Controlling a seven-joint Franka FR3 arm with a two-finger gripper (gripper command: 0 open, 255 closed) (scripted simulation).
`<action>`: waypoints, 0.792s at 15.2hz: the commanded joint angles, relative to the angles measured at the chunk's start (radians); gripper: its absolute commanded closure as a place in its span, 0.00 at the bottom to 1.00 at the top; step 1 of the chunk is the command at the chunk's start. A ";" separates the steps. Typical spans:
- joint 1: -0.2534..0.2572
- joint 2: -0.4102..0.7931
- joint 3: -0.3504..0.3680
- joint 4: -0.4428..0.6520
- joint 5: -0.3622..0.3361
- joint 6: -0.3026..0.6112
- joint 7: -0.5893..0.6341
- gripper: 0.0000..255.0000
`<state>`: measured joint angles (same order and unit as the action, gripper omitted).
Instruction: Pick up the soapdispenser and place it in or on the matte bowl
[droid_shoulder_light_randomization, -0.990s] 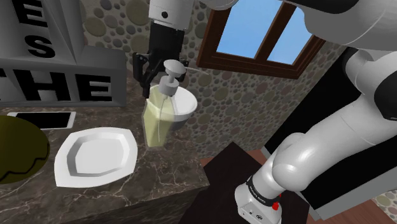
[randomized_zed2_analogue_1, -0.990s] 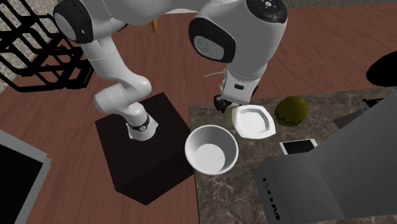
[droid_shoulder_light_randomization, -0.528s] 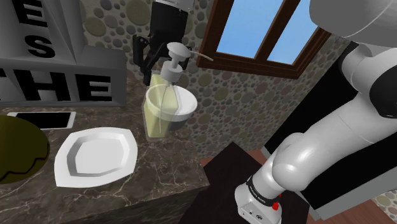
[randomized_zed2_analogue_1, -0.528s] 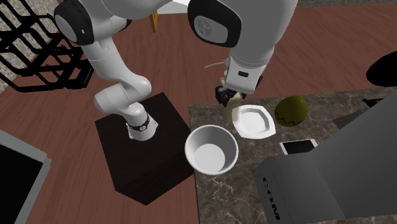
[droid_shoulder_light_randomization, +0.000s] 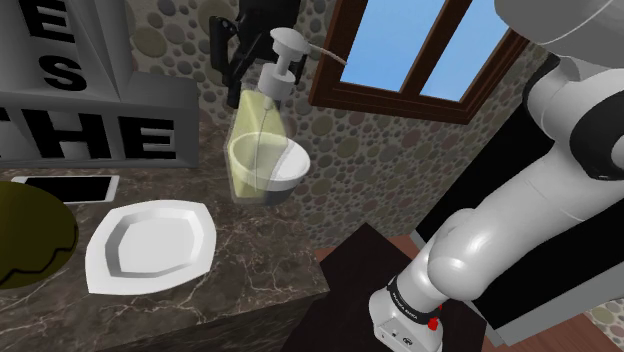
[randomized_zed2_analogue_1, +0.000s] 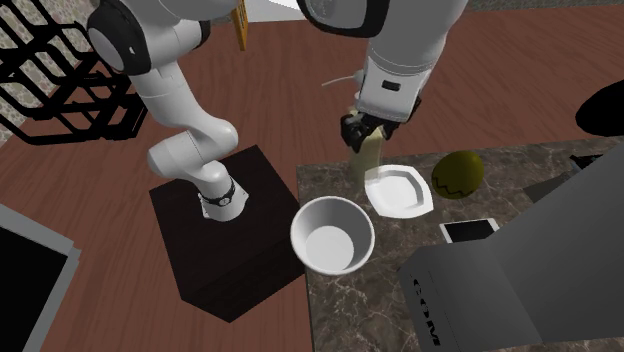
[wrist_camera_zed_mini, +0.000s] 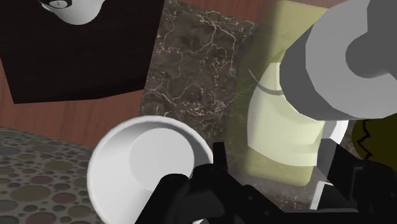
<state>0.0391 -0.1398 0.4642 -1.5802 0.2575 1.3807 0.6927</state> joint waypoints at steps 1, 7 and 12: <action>-0.001 0.013 0.001 0.039 -0.005 -0.026 0.007 1.00; -0.045 0.087 -0.050 0.125 -0.047 -0.066 -0.085 1.00; -0.086 0.182 -0.092 0.234 -0.092 -0.103 -0.171 1.00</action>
<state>-0.0393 0.0103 0.3795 -1.3847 0.1787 1.2899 0.5379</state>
